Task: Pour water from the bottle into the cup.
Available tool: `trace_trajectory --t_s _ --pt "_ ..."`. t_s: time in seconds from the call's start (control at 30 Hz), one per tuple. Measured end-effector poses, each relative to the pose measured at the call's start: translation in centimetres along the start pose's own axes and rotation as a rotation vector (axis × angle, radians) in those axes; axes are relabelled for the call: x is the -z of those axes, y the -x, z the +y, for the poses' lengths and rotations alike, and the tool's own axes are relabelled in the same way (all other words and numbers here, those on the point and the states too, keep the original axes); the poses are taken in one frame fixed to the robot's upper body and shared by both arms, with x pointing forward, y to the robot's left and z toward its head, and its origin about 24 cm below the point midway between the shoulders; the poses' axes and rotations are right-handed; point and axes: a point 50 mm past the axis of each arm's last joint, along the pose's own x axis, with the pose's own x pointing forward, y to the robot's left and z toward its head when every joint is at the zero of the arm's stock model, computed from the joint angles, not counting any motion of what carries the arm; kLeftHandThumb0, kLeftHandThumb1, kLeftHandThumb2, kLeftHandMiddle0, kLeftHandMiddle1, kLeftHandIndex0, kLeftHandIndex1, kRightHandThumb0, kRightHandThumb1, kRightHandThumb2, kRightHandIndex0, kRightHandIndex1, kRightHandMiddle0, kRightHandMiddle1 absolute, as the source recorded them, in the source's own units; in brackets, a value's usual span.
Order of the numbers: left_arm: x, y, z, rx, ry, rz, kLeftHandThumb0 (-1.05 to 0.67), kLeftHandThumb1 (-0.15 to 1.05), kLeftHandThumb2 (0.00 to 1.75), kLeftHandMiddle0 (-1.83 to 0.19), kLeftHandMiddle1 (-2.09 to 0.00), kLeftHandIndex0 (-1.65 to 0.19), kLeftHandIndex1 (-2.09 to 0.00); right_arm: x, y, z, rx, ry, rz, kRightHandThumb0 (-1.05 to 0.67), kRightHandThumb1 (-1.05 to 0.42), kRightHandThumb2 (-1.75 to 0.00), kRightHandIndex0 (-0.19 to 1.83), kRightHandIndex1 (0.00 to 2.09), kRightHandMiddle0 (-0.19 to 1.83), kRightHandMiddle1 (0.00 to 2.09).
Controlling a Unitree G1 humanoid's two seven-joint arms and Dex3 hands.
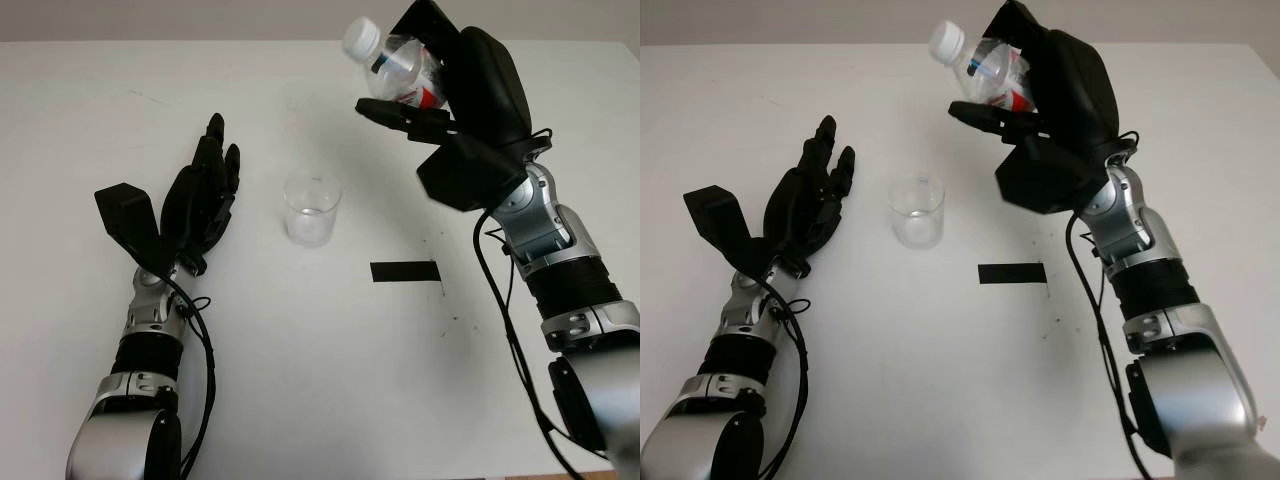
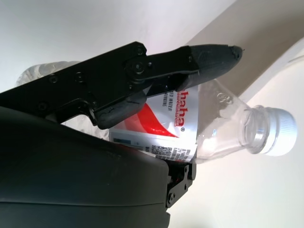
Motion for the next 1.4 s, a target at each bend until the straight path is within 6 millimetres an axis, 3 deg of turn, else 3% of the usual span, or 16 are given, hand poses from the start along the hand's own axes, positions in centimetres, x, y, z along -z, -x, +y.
trace_trajectory --t_s 0.13,0.27,0.5,0.87,1.0,1.13,1.4 --pt "0.0 0.0 0.0 0.001 0.000 0.001 -0.83 1.05 0.77 0.19 0.00 0.19 0.00 0.5 1.2 0.3 0.019 -0.184 0.156 -0.43 -1.05 -0.38 1.36 2.09 1.14 2.09" --pt "0.0 0.0 0.0 0.001 0.000 0.001 -0.84 1.05 0.76 0.19 0.00 0.19 0.00 0.3 2.5 0.8 0.042 -0.365 0.252 -0.45 -1.05 -0.37 1.25 2.09 0.97 2.09" --pt "0.0 0.1 0.0 0.001 -0.005 0.005 -0.83 1.05 0.78 0.19 0.00 0.19 0.00 -0.6 4.3 1.0 0.060 -0.542 0.325 -0.44 -1.05 -0.39 1.43 2.09 1.11 2.09" --pt "0.0 0.2 0.1 0.010 0.004 0.012 -0.84 1.05 0.75 0.19 0.00 0.19 0.00 -0.8 5.7 0.5 0.106 -0.485 0.230 -0.40 -1.05 -0.41 1.30 2.09 0.99 2.09" --pt "0.0 0.2 0.0 0.011 0.005 0.014 -0.84 1.05 0.75 0.19 0.00 0.19 0.00 -0.8 6.1 0.8 0.085 -0.342 0.111 -0.36 -1.05 -0.38 1.26 2.09 0.99 2.09" --pt "0.1 0.3 0.1 0.009 0.002 0.014 -0.83 1.05 0.76 0.19 0.00 0.19 0.00 -0.2 6.9 1.3 0.063 -0.225 0.055 -0.38 -1.05 -0.38 1.24 2.09 0.86 2.09" --pt "0.1 0.3 0.1 0.015 0.003 0.018 -0.85 1.05 0.75 0.19 0.00 0.19 0.00 0.4 7.6 1.6 0.107 -0.250 0.059 -0.39 -1.05 -0.36 1.30 2.09 0.95 2.09"
